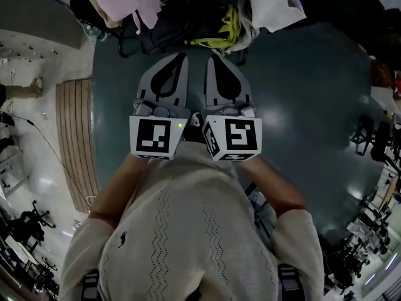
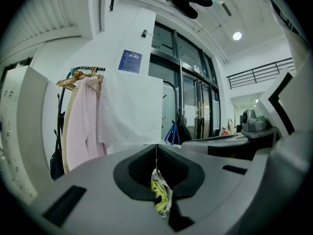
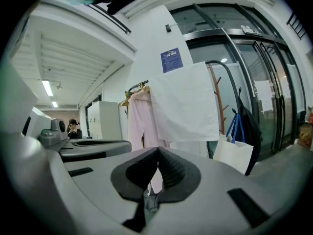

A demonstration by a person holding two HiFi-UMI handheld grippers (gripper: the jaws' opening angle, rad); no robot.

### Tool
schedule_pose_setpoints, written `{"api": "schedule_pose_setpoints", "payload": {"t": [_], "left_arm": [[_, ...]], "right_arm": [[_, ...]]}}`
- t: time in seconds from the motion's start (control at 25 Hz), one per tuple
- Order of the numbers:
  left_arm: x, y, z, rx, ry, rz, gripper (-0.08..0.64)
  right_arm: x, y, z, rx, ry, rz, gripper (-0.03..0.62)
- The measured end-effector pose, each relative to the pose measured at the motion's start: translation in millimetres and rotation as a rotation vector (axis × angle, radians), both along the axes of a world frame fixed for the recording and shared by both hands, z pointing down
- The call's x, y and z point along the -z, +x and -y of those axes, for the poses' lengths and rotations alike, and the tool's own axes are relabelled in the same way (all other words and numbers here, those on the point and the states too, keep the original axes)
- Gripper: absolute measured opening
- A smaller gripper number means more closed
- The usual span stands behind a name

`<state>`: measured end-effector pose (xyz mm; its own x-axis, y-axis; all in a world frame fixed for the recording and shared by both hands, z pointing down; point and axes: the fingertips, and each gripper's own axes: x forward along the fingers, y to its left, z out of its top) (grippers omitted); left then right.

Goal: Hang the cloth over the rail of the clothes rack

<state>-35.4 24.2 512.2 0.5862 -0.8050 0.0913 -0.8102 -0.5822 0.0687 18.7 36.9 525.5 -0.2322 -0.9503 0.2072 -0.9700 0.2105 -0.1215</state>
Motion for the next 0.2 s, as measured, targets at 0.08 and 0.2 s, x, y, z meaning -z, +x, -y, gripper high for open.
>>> {"api": "schedule_pose_setpoints", "payload": {"t": [0.08,0.2], "left_arm": [[1.3,0.3,-3.7,0.001,0.009,0.004,0.013],[0.8,-0.5,-9.5,0.007,0.008,0.008,0.012]], "right_arm": [[-1.5,-1.7,-4.5,0.006,-0.006,0.004,0.018],[-3.9,-4.5,-11.0,0.017,-0.016,0.006,0.018]]}}
